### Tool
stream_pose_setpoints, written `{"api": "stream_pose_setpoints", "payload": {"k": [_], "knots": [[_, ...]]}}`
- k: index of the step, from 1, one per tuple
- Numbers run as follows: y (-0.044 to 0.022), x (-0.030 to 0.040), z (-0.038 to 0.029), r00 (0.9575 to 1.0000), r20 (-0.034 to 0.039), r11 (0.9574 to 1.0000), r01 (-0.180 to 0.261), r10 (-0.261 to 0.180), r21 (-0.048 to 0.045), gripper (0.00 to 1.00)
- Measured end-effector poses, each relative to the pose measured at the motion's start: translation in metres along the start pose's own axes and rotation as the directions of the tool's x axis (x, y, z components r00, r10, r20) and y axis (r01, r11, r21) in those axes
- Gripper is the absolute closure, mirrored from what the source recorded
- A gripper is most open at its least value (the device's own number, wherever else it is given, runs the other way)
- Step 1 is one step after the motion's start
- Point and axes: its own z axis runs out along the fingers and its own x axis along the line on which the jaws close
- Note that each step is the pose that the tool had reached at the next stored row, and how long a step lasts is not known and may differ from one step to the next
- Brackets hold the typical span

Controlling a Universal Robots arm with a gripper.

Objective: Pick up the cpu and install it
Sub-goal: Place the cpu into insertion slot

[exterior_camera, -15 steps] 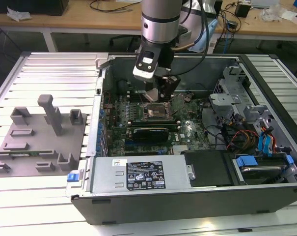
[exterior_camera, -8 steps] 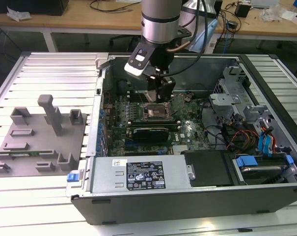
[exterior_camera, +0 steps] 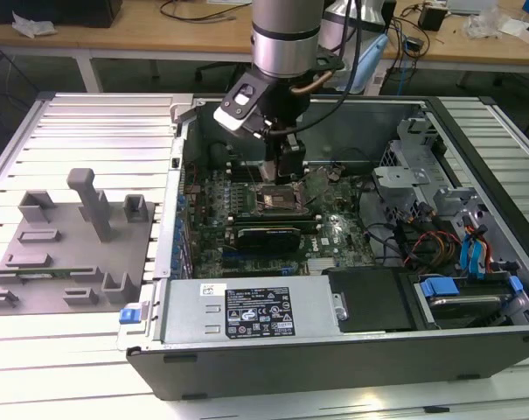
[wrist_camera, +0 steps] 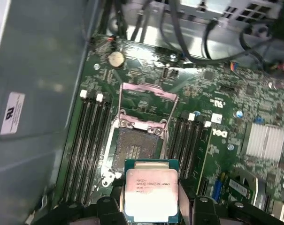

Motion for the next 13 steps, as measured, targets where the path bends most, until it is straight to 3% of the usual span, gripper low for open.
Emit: {"api": "stream_pose_setpoints", "payload": {"k": [4,6,11,13], "knots": [[0.0,0.0,0.0002,0.9959,0.0036,0.9959,-0.09,0.09,-0.0001,0.45],[0.0,0.0,0.0004,0.9905,0.0055,0.9905,-0.138,0.138,-0.0003,0.45],[0.0,0.0001,0.0007,0.9896,0.0061,0.9896,-0.144,0.144,-0.0004,0.45],[-0.0002,0.0,0.002,0.9895,0.0124,0.9896,-0.144,0.144,-0.0004,0.45]]}}
